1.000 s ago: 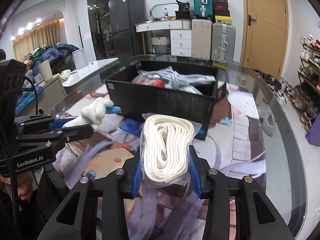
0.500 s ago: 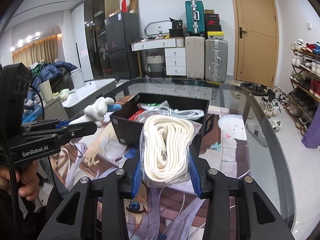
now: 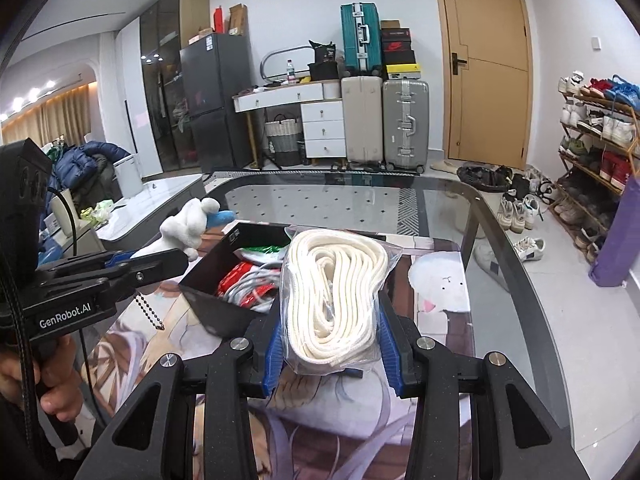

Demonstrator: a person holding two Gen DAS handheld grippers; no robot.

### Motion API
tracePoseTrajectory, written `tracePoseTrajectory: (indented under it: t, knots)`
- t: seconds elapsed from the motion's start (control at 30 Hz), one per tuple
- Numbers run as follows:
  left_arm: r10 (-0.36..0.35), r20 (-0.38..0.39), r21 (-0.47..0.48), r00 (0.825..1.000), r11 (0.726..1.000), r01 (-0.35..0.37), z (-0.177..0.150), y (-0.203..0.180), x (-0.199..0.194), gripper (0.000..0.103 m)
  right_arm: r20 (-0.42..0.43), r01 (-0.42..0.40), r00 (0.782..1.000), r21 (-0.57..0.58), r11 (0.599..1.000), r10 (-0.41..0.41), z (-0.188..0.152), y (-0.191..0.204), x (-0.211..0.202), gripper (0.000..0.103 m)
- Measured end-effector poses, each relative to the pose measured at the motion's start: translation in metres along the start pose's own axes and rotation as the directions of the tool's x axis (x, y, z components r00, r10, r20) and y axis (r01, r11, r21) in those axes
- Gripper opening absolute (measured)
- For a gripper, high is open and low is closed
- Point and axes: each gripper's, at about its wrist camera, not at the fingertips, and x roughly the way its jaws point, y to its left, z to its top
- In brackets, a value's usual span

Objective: Organize soft objects
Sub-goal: 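Carry the rope bag and plush toy over the black box and release them inside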

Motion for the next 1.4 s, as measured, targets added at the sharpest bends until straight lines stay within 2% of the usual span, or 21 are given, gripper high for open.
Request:
tracePoseTrajectory:
  t: [0.4, 0.6, 0.77, 1.03, 1.1, 1.17, 1.27, 1.3, 1.37, 1.4]
  knots:
    - [0.034, -0.045, 0.024, 0.998, 0.999, -0.033, 0.018, 0.006, 0.04, 0.023, -0.048, -0.009, 0.999, -0.021, 1.0, 0.008, 0.025, 0.0, 0.055, 0.041]
    - [0.059, -0.095, 0.014, 0.994, 0.998, -0.058, 0.017, 0.014, 0.061, 0.023, -0.115, 0.0, 0.993, -0.07, 0.998, -0.008, 0.03, 0.004, 0.085, 0.041]
    - [0.056, -0.133, 0.03, 0.99, 0.998, -0.053, 0.01, 0.013, 0.071, 0.023, -0.151, -0.008, 0.988, -0.085, 0.996, -0.005, 0.027, 0.0, 0.095, 0.041]
    - [0.065, -0.13, 0.028, 0.989, 0.998, -0.061, 0.009, 0.014, 0.074, 0.024, -0.174, -0.011, 0.985, -0.069, 0.998, -0.001, 0.027, 0.0, 0.099, 0.041]
    - [0.063, -0.132, 0.02, 0.989, 0.998, -0.061, 0.009, 0.015, 0.073, 0.024, -0.164, -0.018, 0.986, -0.077, 0.997, 0.005, 0.026, 0.0, 0.096, 0.047]
    - [0.049, -0.14, 0.016, 0.989, 0.999, -0.047, 0.008, 0.016, 0.07, 0.026, -0.148, -0.015, 0.989, -0.092, 0.996, 0.001, 0.024, 0.001, 0.09, 0.049]
    - [0.053, -0.125, 0.025, 0.991, 0.998, -0.051, 0.007, 0.014, 0.061, 0.034, -0.129, 0.008, 0.991, -0.112, 0.994, -0.023, 0.019, 0.006, 0.081, 0.053]
    - [0.059, -0.116, 0.025, 0.992, 0.998, -0.057, 0.006, 0.013, 0.058, 0.042, -0.118, 0.019, 0.993, -0.113, 0.993, -0.033, 0.017, 0.007, 0.076, 0.065]
    - [0.049, -0.102, 0.019, 0.994, 0.999, -0.048, 0.005, 0.015, 0.051, 0.047, -0.108, 0.026, 0.993, -0.108, 0.994, -0.038, 0.013, 0.007, 0.071, 0.08]
    - [0.039, -0.096, 0.015, 0.995, 0.999, -0.038, 0.004, 0.016, 0.048, 0.051, -0.099, 0.024, 0.994, -0.101, 0.995, -0.034, 0.009, 0.006, 0.067, 0.08]
